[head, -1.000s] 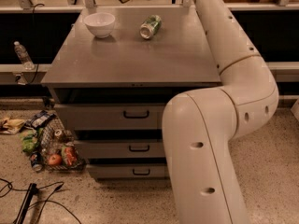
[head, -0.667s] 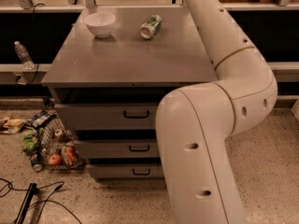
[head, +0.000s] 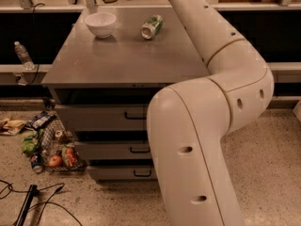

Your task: Place sponge into white bowl

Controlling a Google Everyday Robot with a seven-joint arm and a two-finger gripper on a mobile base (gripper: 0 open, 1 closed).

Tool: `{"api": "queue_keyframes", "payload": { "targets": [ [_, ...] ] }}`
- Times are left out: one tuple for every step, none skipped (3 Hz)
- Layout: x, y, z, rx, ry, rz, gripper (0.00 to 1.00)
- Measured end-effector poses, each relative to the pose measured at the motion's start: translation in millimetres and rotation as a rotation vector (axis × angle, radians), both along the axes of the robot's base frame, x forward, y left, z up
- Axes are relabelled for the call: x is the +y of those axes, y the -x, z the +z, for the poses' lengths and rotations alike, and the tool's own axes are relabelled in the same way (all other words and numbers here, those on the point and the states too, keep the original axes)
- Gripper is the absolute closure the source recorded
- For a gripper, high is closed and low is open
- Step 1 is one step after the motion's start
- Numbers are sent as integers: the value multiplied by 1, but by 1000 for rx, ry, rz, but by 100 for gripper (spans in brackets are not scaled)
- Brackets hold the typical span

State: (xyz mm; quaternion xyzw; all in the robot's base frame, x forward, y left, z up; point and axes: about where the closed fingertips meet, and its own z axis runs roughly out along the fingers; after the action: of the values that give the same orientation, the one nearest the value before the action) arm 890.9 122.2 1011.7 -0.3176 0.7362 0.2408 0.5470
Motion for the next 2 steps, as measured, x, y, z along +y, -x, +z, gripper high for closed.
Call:
{"api": "queue_keyframes", "payload": {
  "targets": [
    [11,-3,-7,-9,16,9,100],
    [19,-17,-26,-8,25,2,100]
  ]
}}
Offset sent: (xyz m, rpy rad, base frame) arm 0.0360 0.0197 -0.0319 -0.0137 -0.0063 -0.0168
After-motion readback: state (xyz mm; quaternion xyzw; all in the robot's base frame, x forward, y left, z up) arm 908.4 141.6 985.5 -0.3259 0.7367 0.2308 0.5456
